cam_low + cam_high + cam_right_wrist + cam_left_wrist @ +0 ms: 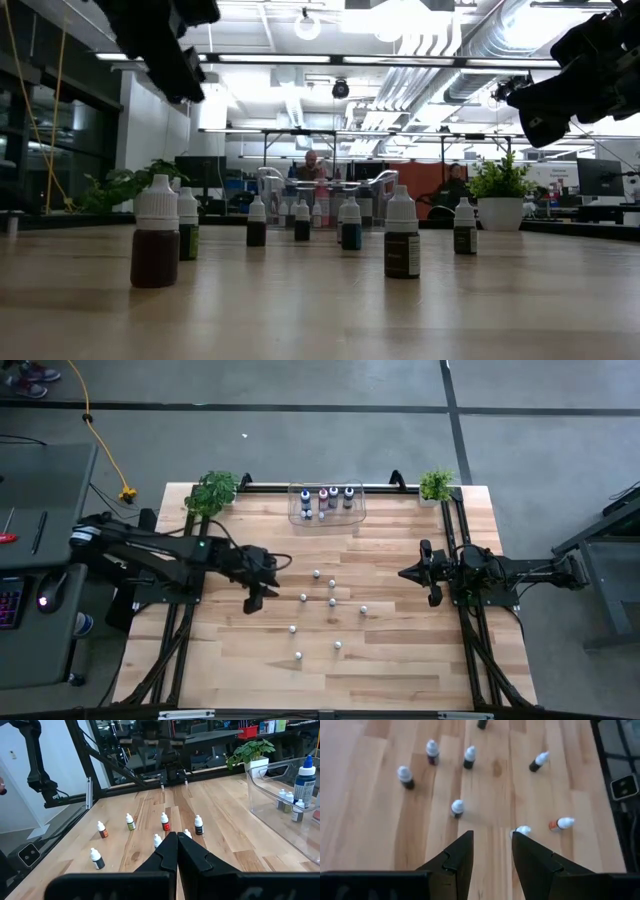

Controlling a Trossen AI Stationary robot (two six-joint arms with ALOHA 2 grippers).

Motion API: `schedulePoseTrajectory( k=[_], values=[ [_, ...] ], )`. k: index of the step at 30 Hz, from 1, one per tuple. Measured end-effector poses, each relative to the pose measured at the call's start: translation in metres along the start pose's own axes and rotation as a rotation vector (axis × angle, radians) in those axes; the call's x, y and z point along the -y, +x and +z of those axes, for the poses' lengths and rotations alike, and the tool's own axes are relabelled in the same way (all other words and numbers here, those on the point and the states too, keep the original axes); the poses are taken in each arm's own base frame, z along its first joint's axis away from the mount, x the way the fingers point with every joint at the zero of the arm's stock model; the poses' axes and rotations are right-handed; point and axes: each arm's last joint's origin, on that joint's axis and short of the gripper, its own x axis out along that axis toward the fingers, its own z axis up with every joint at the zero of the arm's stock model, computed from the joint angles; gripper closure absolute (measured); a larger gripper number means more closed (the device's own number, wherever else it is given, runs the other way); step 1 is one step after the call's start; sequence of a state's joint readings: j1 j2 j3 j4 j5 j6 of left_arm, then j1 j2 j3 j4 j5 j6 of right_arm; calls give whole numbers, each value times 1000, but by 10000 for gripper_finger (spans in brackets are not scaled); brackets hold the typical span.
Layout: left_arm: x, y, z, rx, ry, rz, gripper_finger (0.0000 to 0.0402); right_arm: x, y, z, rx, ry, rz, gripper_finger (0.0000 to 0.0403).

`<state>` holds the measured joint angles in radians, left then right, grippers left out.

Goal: Pick & Place food coloring
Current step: Put the small green food coloring bottle into the transparent bin

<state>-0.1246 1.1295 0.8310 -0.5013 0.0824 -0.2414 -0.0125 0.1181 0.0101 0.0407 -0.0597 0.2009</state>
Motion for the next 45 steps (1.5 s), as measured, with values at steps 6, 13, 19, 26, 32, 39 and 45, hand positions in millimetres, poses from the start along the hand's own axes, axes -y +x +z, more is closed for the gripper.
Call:
schedulePoseTrajectory(
  k=[6, 13, 19, 26, 32, 39, 45],
  values=[
    [12, 29, 0, -100, 104, -74, 270, 0, 0, 0, 0, 0, 0, 402],
    [29, 50, 12, -195, 186, -113, 218, 0, 0, 0, 0, 0, 0, 402],
    [37, 62, 19, -263, 215, -93, 149, 0, 0, 0, 0, 0, 0, 402],
    [61, 76, 21, -353, 275, -98, 131, 0, 0, 0, -3, 0, -1, 402],
    [73, 95, 26, -378, 210, -29, 131, 0, 1, -1, -14, 1, -3, 402],
    [74, 109, 31, -373, 169, 36, 131, 1, 2, -2, -29, 2, -6, 402],
    [79, 119, 26, -405, 179, 39, 131, 1, 2, -3, -37, 2, -8, 402]
  ],
)
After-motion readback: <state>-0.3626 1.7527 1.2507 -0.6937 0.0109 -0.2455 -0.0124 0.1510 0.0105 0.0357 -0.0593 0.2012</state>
